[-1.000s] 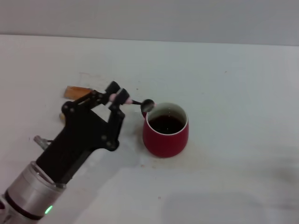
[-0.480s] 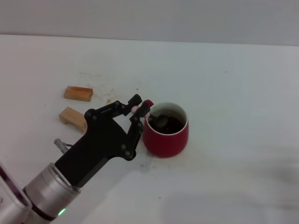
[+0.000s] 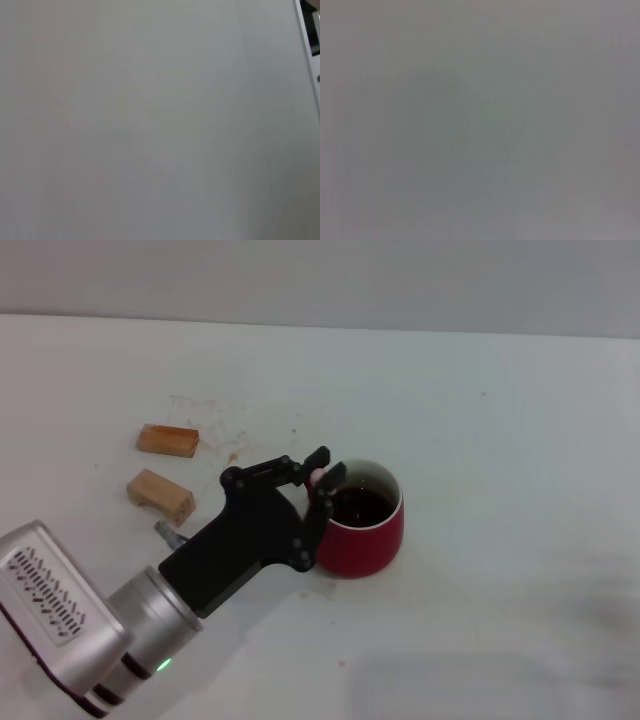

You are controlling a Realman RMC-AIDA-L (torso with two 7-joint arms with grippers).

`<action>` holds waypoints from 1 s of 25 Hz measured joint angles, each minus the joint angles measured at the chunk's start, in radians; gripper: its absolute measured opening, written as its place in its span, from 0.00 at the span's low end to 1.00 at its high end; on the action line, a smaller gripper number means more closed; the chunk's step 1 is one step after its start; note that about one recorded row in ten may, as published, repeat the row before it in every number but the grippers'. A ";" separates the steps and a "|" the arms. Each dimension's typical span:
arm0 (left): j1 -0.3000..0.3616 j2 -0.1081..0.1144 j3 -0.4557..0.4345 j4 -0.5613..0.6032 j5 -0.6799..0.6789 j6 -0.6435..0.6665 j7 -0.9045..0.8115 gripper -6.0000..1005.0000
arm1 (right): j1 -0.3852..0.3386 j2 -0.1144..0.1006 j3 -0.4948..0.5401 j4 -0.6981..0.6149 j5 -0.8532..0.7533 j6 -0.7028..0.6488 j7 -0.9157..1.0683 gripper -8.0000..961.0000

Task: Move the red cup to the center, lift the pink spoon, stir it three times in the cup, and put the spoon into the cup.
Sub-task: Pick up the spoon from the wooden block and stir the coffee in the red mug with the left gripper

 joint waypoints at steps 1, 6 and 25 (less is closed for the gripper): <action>-0.005 0.000 0.002 -0.001 0.001 -0.001 0.000 0.15 | 0.000 0.000 0.000 0.000 -0.001 0.000 0.000 0.01; -0.029 -0.003 0.026 -0.016 0.003 -0.009 0.001 0.15 | -0.001 0.001 0.000 0.003 -0.002 0.000 0.000 0.01; 0.033 0.002 0.026 -0.053 -0.004 -0.035 0.055 0.15 | -0.005 0.002 0.000 0.003 -0.003 0.006 0.000 0.01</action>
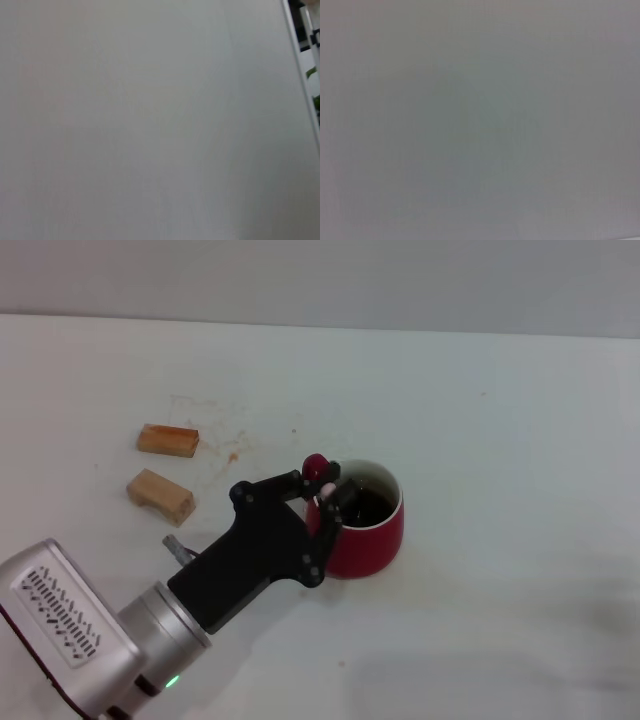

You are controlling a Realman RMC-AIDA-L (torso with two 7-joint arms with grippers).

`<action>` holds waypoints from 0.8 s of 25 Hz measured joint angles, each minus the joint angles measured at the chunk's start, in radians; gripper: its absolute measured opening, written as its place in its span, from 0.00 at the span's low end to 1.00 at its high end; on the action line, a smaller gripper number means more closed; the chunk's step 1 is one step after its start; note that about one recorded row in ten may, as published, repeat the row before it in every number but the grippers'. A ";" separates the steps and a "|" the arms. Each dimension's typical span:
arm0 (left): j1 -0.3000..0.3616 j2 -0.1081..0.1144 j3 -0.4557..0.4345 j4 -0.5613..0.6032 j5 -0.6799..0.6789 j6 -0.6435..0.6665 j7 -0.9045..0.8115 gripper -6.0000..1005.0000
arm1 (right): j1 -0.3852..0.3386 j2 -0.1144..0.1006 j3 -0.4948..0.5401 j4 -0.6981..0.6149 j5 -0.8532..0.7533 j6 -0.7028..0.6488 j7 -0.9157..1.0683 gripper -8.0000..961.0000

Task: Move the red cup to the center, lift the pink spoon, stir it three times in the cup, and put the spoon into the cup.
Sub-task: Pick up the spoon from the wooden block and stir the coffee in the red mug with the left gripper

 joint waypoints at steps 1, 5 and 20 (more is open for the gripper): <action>0.000 -0.001 -0.006 0.001 0.000 -0.006 0.000 0.15 | 0.000 0.000 0.000 0.000 -0.001 0.000 0.000 0.01; -0.017 -0.003 -0.023 0.000 0.000 -0.039 0.000 0.15 | 0.000 0.000 -0.001 -0.001 -0.001 0.003 0.000 0.01; -0.095 -0.010 0.039 -0.059 0.002 -0.122 0.001 0.15 | 0.000 0.000 -0.002 0.002 -0.002 0.003 0.000 0.01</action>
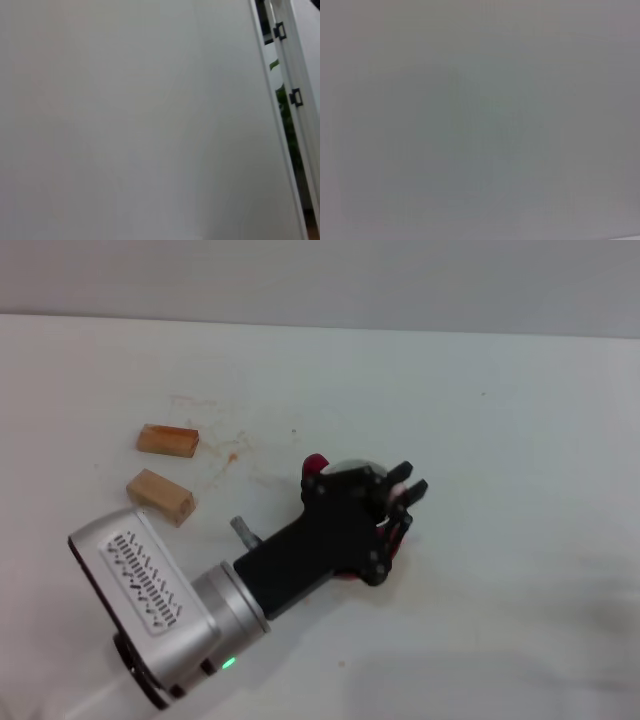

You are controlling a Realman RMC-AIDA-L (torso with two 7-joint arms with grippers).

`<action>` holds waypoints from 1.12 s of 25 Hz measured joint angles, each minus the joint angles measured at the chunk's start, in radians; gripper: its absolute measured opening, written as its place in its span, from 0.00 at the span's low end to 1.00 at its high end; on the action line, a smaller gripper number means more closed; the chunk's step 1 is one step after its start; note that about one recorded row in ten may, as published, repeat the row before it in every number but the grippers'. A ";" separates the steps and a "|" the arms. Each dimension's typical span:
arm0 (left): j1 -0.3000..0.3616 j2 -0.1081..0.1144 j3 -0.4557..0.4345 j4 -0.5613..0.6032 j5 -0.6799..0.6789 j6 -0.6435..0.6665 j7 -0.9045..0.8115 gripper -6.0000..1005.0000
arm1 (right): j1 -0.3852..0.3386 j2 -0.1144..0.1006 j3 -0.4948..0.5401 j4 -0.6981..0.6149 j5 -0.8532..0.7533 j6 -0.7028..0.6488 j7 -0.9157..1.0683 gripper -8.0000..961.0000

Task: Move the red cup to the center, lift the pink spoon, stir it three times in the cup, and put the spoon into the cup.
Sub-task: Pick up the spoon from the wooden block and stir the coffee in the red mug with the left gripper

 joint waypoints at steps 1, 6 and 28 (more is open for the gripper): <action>0.009 0.000 0.004 -0.006 0.000 0.000 0.004 0.15 | 0.000 0.000 0.000 0.000 0.000 0.000 0.000 0.01; 0.076 0.007 -0.011 -0.034 -0.001 0.000 0.066 0.15 | 0.001 0.000 0.000 0.000 0.000 0.001 0.000 0.01; 0.025 0.004 -0.086 -0.048 0.000 -0.080 0.059 0.15 | 0.006 0.001 -0.015 0.001 -0.002 0.001 0.000 0.01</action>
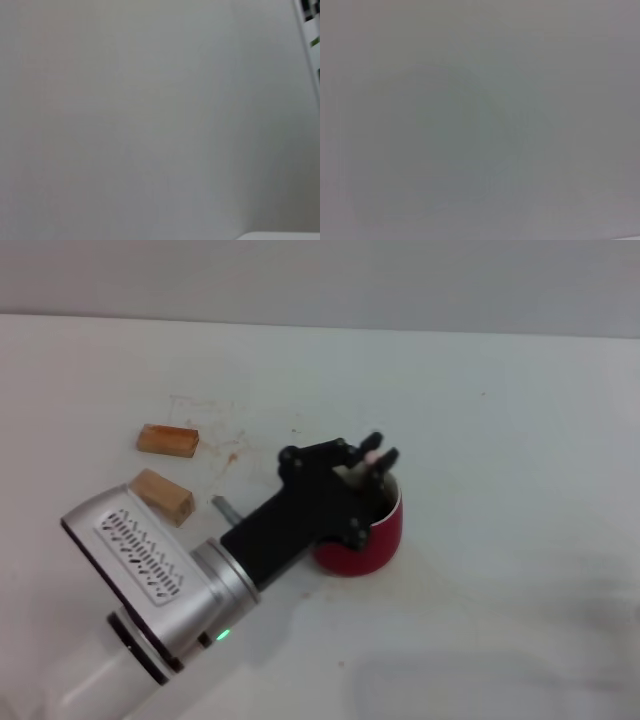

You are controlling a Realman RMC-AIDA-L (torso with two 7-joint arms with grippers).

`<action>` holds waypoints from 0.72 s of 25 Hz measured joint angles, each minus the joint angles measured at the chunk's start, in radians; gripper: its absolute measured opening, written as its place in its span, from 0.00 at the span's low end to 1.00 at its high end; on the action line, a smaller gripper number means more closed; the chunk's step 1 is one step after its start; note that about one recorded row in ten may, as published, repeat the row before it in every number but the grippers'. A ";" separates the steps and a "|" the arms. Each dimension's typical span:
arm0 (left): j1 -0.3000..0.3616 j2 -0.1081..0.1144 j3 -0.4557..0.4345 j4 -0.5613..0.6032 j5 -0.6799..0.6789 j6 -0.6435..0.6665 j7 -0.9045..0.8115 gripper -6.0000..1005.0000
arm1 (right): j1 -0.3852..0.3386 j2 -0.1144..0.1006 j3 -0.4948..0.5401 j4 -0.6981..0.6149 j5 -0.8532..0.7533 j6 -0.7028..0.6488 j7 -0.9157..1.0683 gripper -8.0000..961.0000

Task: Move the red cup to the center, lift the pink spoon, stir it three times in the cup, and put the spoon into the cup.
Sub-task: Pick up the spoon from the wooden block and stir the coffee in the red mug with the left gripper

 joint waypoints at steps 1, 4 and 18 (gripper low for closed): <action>-0.006 -0.001 0.012 -0.004 0.000 -0.001 -0.005 0.15 | 0.001 0.000 0.000 0.000 0.000 -0.001 0.000 0.01; -0.017 -0.003 0.051 -0.011 0.000 -0.001 -0.016 0.15 | 0.001 0.001 -0.001 0.001 0.000 -0.002 0.000 0.01; 0.087 0.009 -0.023 0.000 -0.001 0.011 -0.013 0.15 | 0.002 0.000 0.000 0.000 0.000 0.003 0.000 0.01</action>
